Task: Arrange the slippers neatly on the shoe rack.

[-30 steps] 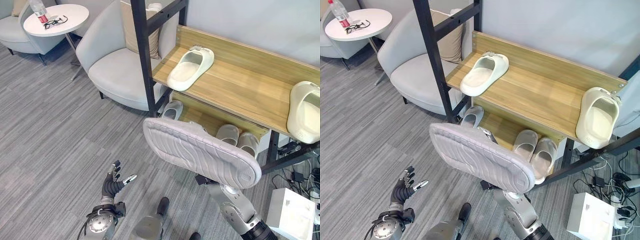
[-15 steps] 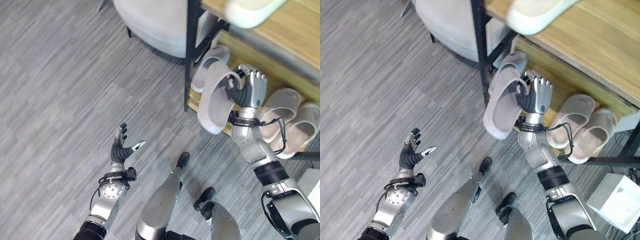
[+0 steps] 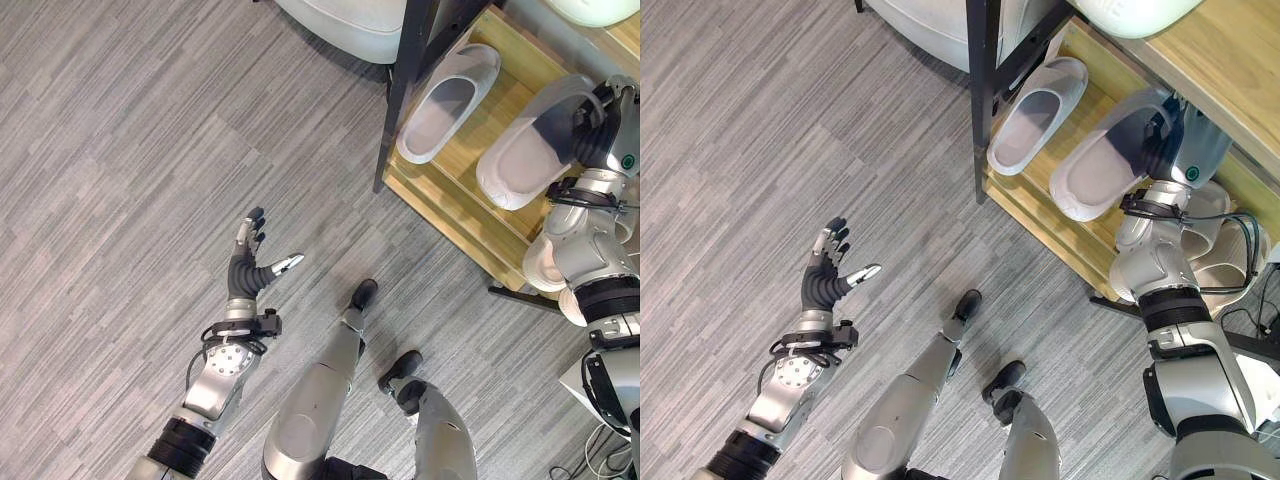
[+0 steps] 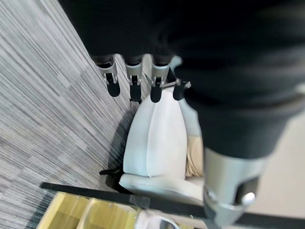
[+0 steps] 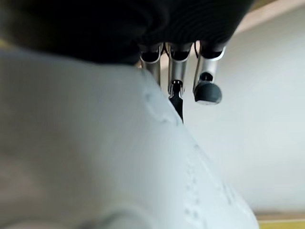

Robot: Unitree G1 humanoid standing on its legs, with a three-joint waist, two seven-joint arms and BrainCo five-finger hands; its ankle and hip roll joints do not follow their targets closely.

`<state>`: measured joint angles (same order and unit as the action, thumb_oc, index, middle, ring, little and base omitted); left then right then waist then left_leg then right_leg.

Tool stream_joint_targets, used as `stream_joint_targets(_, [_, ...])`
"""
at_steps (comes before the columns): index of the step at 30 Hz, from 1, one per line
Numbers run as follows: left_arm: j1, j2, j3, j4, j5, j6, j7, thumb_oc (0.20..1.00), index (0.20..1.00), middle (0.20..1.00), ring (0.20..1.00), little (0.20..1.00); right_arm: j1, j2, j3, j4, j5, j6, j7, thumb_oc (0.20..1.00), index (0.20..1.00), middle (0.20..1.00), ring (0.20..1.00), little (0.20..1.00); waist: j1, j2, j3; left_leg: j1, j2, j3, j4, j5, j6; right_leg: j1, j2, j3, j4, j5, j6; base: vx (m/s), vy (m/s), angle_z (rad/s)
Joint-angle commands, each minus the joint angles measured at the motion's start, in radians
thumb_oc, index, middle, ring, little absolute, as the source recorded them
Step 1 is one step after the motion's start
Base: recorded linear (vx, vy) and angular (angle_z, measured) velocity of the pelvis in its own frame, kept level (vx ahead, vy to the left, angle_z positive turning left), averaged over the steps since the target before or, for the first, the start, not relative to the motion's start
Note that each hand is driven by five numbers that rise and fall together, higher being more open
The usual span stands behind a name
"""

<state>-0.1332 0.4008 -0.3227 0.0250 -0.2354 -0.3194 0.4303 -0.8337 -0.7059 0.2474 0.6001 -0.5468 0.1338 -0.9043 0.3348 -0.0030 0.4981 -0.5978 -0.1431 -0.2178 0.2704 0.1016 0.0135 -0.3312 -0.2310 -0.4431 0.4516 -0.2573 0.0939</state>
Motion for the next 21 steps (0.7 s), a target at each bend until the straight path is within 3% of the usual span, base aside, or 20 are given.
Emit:
stream_joint_targets(1, [0.031,0.025,0.002,-0.097,0.051,-0.069,0.012,1.0,1.0,1.0,1.0,1.0,-0.052,-0.067,0.034,0.013,0.025,0.008,-0.038,0.2,0.2,0.2,0.2,0.2,0.01,0.002,-0.032,-0.017,0.08,-0.043,0.141,-0.242,-0.065,-0.003,-0.073,0.051,-0.011,0.023,0.043,0.0,0.0,0.0])
stream_joint_targets(9, [0.074,0.052,-0.031,-0.094,0.032,-0.081,-0.013,1.0,1.0,1.0,1.0,1.0,-0.158,-0.065,0.127,0.22,0.073,0.028,-0.051,0.2,0.2,0.2,0.2,0.2,0.024,0.019,-0.027,-0.034,0.069,-0.052,0.137,-0.24,-0.07,-0.016,-0.074,0.04,0.011,-0.001,0.035,0.01,-0.01,0.08])
stream_joint_targets(10, [0.078,0.054,-0.033,-0.092,0.03,-0.081,-0.015,1.0,1.0,1.0,1.0,1.0,-0.165,-0.066,0.132,0.226,0.072,0.029,-0.053,1.0,1.0,1.0,1.0,1.0,0.025,0.02,-0.027,-0.035,0.069,-0.054,0.137,-0.24,-0.07,-0.017,-0.074,0.039,0.013,-0.003,0.034,-0.01,-0.005,0.03])
stream_joint_targets(17, [0.076,0.067,-0.06,-0.058,0.025,-0.076,-0.044,1.0,1.0,1.0,1.0,1.0,-0.205,-0.038,0.183,0.275,0.047,0.066,-0.038,1.0,1.0,1.0,1.0,1.0,0.026,0.023,-0.033,-0.033,0.064,-0.06,0.167,-0.255,-0.068,-0.016,-0.081,0.049,0.054,-0.026,0.031,0.0,0.006,0.04])
stream_joint_targets(21, [0.076,0.076,-0.072,-0.057,0.02,-0.073,-0.06,1.0,1.0,1.0,1.0,1.0,-0.204,0.003,0.17,0.295,0.086,0.048,-0.029,1.0,1.0,1.0,1.0,1.0,0.024,0.02,-0.033,-0.022,0.064,-0.06,0.186,-0.27,-0.066,0.002,-0.082,0.053,0.063,-0.032,0.028,0.0,0.005,0.02])
